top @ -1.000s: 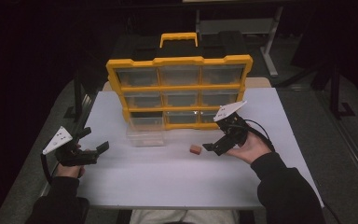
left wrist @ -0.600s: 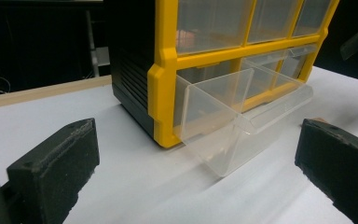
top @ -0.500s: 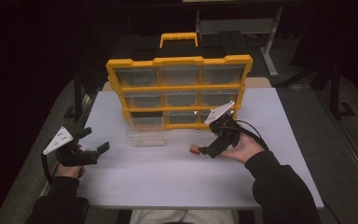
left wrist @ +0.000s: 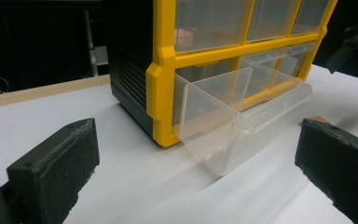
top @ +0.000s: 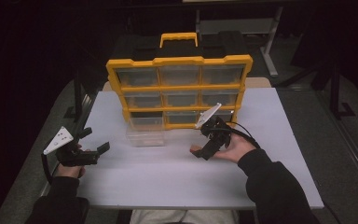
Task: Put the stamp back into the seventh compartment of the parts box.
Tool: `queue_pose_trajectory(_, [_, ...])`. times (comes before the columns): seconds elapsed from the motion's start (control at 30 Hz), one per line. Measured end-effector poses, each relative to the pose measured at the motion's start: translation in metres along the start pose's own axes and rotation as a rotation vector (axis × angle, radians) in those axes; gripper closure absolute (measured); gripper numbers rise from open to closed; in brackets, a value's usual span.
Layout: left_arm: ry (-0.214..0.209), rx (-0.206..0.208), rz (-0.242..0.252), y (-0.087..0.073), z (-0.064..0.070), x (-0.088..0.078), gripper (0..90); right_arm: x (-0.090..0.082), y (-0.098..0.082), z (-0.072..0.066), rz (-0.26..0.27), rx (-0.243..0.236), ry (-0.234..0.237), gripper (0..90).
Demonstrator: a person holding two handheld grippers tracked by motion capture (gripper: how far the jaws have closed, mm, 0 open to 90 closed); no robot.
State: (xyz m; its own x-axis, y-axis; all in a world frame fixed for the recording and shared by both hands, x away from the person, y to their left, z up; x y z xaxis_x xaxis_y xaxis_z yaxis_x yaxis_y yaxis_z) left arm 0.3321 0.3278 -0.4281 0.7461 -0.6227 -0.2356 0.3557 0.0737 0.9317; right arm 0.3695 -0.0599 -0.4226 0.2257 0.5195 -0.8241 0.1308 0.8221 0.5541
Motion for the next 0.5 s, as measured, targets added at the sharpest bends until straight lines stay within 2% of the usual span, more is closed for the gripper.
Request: queue_pose_trajectory(0.5, [-0.002, 0.002, -0.002, 0.0, 0.0, 0.0, 0.0, 0.023, 0.001, 0.005, -0.069, -0.019, 0.025, 0.0])
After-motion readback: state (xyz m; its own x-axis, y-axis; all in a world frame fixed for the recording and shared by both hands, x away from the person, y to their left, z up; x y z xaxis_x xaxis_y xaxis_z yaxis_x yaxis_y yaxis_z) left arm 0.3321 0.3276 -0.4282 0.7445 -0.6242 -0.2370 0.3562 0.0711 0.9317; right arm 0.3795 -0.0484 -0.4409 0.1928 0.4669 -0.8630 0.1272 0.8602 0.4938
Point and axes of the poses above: each handheld gripper's, and its own axes: x roughly forward along the jaws, y roughly out of its top, z roughly to its right, the point moved 5 cm from there along x, roughly forward along the jaws, and after that the axes turned 12 degrees about -x, right-handed, at the moved point
